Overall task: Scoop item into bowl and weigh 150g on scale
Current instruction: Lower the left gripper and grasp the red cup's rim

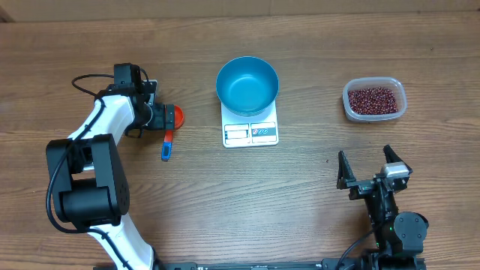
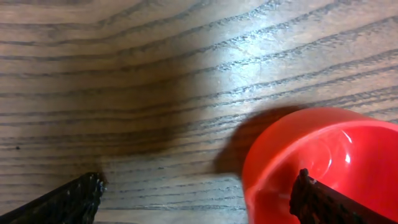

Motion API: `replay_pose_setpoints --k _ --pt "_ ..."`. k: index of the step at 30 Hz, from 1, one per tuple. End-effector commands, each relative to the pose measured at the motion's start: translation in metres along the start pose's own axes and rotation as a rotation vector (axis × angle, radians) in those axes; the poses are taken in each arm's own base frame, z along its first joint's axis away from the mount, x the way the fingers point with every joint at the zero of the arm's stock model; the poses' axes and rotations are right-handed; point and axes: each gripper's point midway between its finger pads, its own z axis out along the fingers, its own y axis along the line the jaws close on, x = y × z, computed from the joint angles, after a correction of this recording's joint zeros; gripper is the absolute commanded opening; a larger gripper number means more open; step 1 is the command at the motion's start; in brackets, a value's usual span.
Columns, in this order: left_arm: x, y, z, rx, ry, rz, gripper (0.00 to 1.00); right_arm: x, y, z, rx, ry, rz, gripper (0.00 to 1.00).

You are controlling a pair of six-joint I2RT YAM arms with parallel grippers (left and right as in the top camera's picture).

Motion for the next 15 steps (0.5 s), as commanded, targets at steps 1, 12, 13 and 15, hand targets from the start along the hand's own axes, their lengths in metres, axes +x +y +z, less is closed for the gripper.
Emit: replay_pose_setpoints --k 1,12,13,15 --pt "0.0062 0.0035 0.0055 -0.001 0.017 0.009 1.0 0.0022 0.0014 0.0002 -0.005 -0.002 0.003 1.0" --pt "0.0033 0.0036 0.0056 -0.001 0.006 0.01 0.86 0.0023 0.0014 0.0002 -0.005 -0.002 0.003 1.0" --pt "0.0033 0.0036 0.0056 -0.001 0.006 0.01 0.84 0.0021 0.0014 0.0001 -0.005 -0.002 0.003 1.0" --pt "0.0032 0.0036 0.0056 -0.001 0.005 0.01 0.78 0.0022 0.0014 0.0002 -0.005 -0.002 0.003 1.0"
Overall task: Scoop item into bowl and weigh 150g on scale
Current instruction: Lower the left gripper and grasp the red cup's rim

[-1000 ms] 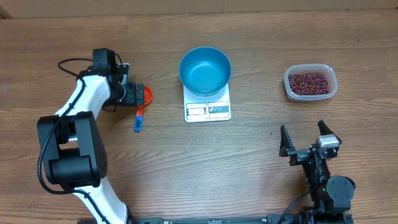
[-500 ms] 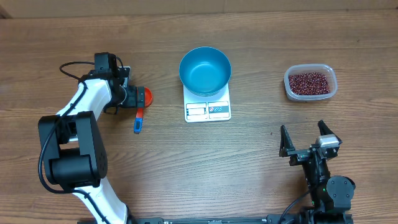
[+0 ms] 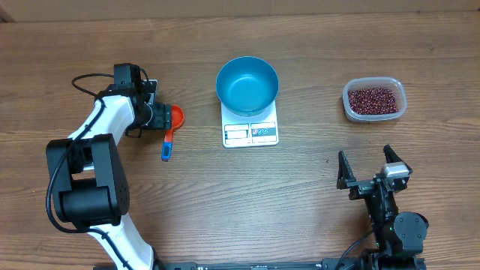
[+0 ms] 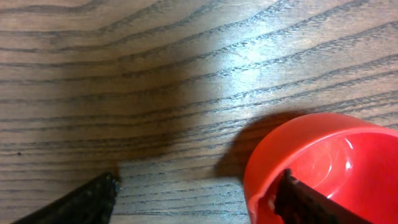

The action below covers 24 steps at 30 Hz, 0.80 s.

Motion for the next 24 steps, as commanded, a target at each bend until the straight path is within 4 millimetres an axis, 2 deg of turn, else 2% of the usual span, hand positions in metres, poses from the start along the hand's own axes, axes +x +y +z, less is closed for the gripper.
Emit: replay_pose_setpoints --k 1,4,9,14,19,24 --pt "0.0051 0.0033 0.0048 0.0 0.015 0.004 0.74 0.002 0.0014 0.0001 -0.005 -0.002 0.004 1.0" --pt "0.0047 0.0034 0.0048 0.0 0.014 0.004 0.64 0.0022 0.0014 0.0002 -0.005 -0.002 0.004 1.0" --pt "0.0041 0.0034 0.0048 -0.001 0.011 0.004 0.57 0.0023 0.0014 0.0002 -0.005 -0.002 0.004 1.0" --pt "0.0031 0.0035 0.0049 -0.001 0.007 0.004 0.39 0.0022 0.0014 0.0002 -0.005 -0.002 0.004 1.0" --pt "0.0029 0.0035 0.0049 -0.001 0.006 0.004 0.37 0.0021 0.0014 0.0001 -0.005 -0.002 0.004 1.0" --pt "0.003 0.0034 0.0049 -0.001 0.007 0.004 0.3 0.002 0.0014 0.0001 -0.005 -0.002 0.004 1.0"
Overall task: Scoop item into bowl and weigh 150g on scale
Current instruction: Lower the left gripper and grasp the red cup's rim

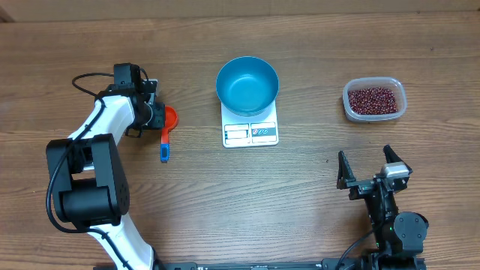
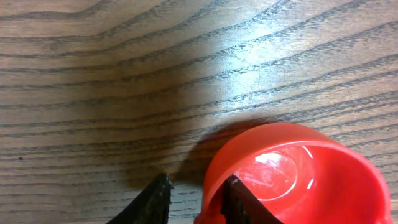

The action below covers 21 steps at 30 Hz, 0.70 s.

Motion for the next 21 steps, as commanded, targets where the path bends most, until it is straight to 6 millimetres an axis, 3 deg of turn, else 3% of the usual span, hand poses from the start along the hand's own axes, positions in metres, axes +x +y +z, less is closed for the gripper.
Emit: replay_pose_setpoints --k 1,7,11,21 --pt "0.0046 0.0033 0.0047 0.0 0.014 -0.008 0.29 0.0022 0.0014 0.0002 -0.005 -0.002 0.004 1.0" --pt "0.0049 0.0032 0.0047 0.0 0.015 -0.013 0.18 0.0023 0.0014 0.0002 -0.005 -0.002 0.004 1.0" --pt "0.0058 0.0032 0.0047 0.0 0.018 -0.039 0.04 0.0022 0.0014 0.0002 -0.005 -0.002 0.004 1.0" --pt "0.0087 0.0026 0.0016 0.001 0.033 -0.065 0.04 0.0022 0.0014 0.0002 -0.005 -0.002 0.004 1.0"
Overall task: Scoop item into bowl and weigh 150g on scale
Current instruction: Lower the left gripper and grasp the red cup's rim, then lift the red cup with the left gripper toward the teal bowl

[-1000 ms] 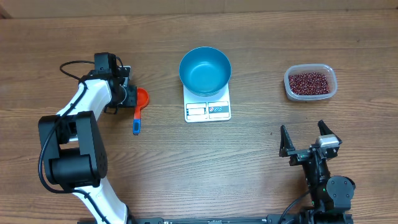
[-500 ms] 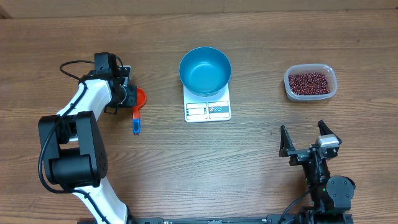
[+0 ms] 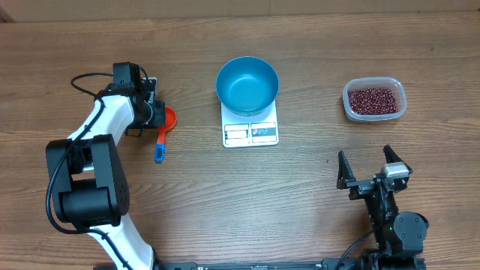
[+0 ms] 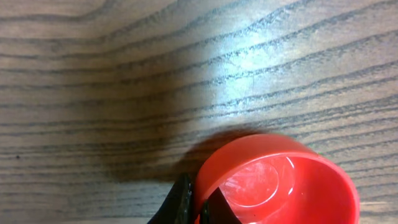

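A red scoop (image 3: 170, 118) with a blue handle (image 3: 159, 148) lies on the table left of the scale. My left gripper (image 3: 159, 117) is shut on the scoop's red rim (image 4: 205, 180), one finger inside the cup and one outside. The blue bowl (image 3: 247, 84) stands on the white scale (image 3: 250, 132). A clear tub of red beans (image 3: 374, 100) sits at the far right. My right gripper (image 3: 373, 166) hangs open near the front right, holding nothing.
A black cable (image 3: 86, 81) loops behind the left arm. The left arm's base (image 3: 82, 180) stands at the front left of the wooden table (image 3: 300, 217).
My left gripper's fingers have come together and now pinch the scoop's rim. The scoop has shifted a little left, its blue handle swinging left. The right arm stayed still.
My left gripper stood wide open around the rim of the red scoop. Its fingers were then closer at each later moment, with the scoop drawn leftward, and now they are shut on the rim. The bowl, scale, beans and right arm kept their places.
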Motion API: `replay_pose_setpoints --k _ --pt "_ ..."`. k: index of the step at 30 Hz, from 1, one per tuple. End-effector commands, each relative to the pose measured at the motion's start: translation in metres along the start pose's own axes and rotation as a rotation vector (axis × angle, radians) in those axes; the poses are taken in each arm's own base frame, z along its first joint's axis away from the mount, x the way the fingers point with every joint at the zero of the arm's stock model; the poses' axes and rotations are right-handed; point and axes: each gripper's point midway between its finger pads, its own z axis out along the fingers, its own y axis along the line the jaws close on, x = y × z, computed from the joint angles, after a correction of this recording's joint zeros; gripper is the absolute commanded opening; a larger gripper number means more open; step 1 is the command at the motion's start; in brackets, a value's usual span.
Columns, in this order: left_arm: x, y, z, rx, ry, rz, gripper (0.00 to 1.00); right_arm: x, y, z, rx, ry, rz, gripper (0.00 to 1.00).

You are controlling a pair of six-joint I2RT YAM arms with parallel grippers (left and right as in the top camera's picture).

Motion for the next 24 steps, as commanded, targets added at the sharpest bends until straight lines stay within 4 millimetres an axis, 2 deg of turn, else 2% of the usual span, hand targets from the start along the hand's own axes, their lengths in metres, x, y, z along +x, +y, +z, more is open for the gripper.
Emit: replay_pose_setpoints --k 1,8,17,20,24 --pt "0.008 0.005 0.001 -0.015 0.03 -0.038 0.04 0.002 0.001 0.0 -0.005 -0.002 0.003 1.0" --pt "-0.01 0.003 -0.021 -0.009 0.011 -0.076 0.04 0.002 0.001 0.0 -0.005 -0.002 0.003 1.0" --pt "-0.048 0.001 -0.077 -0.008 -0.018 -0.225 0.04 0.002 0.001 0.0 -0.005 -0.002 0.003 1.0" --pt "-0.057 -0.001 -0.099 -0.008 -0.021 -0.349 0.04 0.002 0.001 0.0 -0.005 -0.002 0.003 1.0" --pt "-0.054 -0.003 -0.129 -0.016 0.021 -0.643 0.04 0.002 0.001 0.0 -0.005 -0.002 0.003 1.0"
